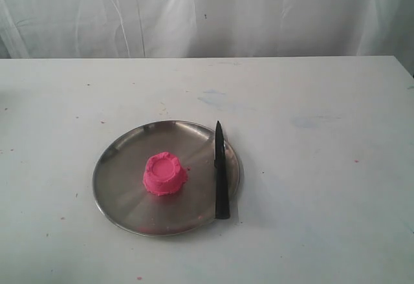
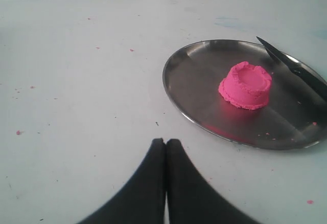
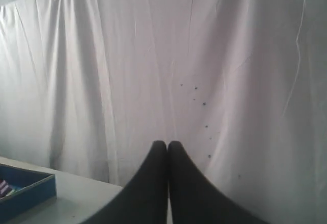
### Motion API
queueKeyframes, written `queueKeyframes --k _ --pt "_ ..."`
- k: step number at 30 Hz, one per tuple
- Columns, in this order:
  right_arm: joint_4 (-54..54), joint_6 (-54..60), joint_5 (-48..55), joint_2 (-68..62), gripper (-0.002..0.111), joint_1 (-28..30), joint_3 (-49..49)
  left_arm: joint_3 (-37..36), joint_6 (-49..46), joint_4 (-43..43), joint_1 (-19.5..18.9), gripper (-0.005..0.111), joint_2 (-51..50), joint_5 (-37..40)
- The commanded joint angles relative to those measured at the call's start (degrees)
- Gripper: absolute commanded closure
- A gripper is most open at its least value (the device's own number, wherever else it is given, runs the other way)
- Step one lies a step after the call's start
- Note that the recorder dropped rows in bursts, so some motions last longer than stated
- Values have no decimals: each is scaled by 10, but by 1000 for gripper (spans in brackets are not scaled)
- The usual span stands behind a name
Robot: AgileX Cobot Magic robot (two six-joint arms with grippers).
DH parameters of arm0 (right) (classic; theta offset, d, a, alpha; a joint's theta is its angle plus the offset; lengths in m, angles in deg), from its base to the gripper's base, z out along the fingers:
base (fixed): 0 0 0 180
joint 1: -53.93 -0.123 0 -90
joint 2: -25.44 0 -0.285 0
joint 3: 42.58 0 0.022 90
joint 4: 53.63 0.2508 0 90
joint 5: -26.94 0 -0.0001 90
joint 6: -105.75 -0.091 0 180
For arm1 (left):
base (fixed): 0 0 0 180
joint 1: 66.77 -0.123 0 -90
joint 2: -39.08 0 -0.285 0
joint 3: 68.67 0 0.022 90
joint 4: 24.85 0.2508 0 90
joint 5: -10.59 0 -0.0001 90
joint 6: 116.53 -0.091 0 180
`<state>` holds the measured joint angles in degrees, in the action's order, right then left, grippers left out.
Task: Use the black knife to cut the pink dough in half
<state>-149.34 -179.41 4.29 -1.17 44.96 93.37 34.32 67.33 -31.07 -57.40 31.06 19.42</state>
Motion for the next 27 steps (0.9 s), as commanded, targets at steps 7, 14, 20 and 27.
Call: queueKeyframes --k 7,14,20,27 --pt "-42 79 48 -138 108 4 116 -2 0 -1 -2 107 2 -2" --pt "-42 105 81 -216 108 4 140 -2 0 -1 -2 107 2 -2" --pt "-42 71 104 -267 108 4 130 -2 0 -1 -2 107 2 -2" --pt "83 189 96 -325 108 4 67 -2 0 -1 -2 107 2 -2"
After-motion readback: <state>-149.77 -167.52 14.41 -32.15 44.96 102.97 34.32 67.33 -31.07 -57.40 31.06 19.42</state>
